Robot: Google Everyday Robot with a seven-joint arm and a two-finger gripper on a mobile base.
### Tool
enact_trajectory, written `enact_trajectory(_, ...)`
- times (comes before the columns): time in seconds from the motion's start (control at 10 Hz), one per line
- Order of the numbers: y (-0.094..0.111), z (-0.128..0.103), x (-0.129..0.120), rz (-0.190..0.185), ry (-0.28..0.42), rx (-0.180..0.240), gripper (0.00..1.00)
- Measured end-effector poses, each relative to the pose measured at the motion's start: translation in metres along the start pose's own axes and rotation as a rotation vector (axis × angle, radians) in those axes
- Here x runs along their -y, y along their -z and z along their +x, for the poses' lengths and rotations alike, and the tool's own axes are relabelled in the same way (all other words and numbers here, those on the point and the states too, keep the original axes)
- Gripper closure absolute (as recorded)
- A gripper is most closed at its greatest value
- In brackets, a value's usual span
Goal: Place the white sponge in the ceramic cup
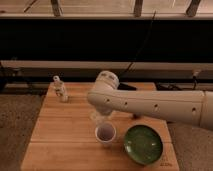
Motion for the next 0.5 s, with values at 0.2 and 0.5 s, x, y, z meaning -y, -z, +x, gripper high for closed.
enact_trajectory(0.2, -0.002, 0.0, -0.017, -0.014, -0.021, 0.004, 1.0)
enact_trajectory(0.5, -0.004, 0.004, -0.037, -0.019, -0.065, 0.018, 0.95)
